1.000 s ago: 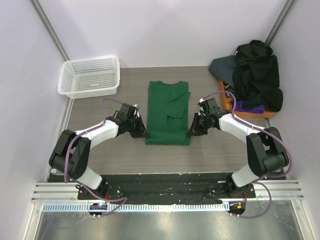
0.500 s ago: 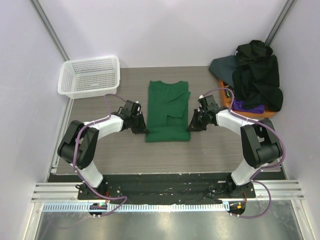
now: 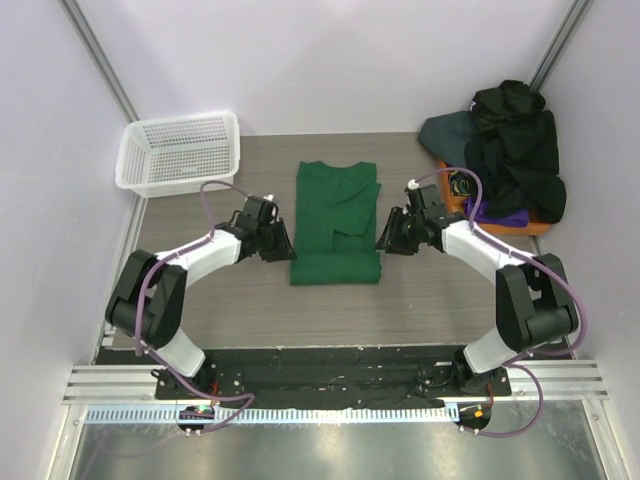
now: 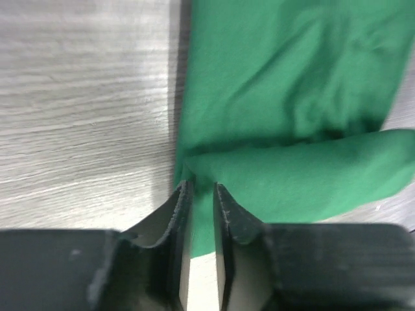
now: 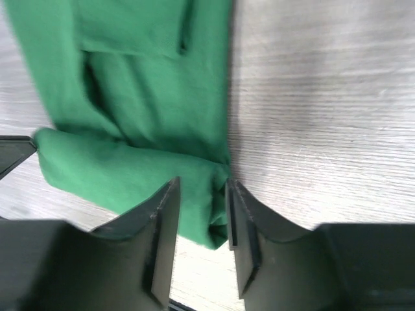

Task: Roll the t-shirts
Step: Roll the T-shirt to the center of the board.

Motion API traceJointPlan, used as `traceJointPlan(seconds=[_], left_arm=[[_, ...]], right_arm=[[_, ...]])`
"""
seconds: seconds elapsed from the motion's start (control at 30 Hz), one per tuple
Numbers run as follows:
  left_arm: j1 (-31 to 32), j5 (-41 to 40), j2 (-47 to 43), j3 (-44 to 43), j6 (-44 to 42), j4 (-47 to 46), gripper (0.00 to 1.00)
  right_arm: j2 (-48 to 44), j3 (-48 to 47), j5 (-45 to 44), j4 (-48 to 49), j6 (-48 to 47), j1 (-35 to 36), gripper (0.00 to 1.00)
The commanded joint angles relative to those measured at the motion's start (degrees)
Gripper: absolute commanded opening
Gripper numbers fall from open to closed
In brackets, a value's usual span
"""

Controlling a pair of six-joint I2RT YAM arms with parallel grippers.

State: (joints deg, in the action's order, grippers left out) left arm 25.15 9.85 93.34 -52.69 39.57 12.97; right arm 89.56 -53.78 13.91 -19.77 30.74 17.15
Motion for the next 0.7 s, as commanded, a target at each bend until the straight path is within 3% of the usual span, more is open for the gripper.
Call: traceJointPlan(seconds=[0.0, 0.17, 0.23, 0.33, 0.4, 0.5, 0.67], left_arm=[[-0.4, -2.9, -5.3, -3.7, -2.3, 1.8, 0.26], [-0.4, -2.6, -8.7, -3.3, -2.0, 2.0, 0.29], [-0.4, -2.4, -9.6, -3.1, -2.0, 2.6, 0.29], [-0.4, -2.3, -10.8, -1.8, -2.0, 2.8, 0.29], [-0.4, -1.9, -12.9, -0.9, -1.6, 2.8, 0.29], [-0.3, 1.7, -16.3, 2.2, 0.1, 0.2, 0.29], [0.6, 7.5, -21.0, 9.8, 4.1, -8.2, 0.26]], right_arm=[[-6.1, -2.6, -1.8, 0.2, -0.1, -0.3, 0.43], [-14.1, 1.8, 3.0, 4.6, 1.4, 0.2, 0.4], [-16.5, 6.8, 12.3, 9.0, 4.5, 0.3, 0.37], [-19.0, 13.8, 21.5, 22.7, 10.8, 2.3, 0.24], [-18.0, 15.9, 22.6, 28.8, 11.9, 5.5, 0.19], [-14.4, 17.2, 23.0, 33.0, 12.8, 8.8, 0.01], [-8.3, 18.1, 25.0, 43.8, 15.4, 10.1, 0.01]])
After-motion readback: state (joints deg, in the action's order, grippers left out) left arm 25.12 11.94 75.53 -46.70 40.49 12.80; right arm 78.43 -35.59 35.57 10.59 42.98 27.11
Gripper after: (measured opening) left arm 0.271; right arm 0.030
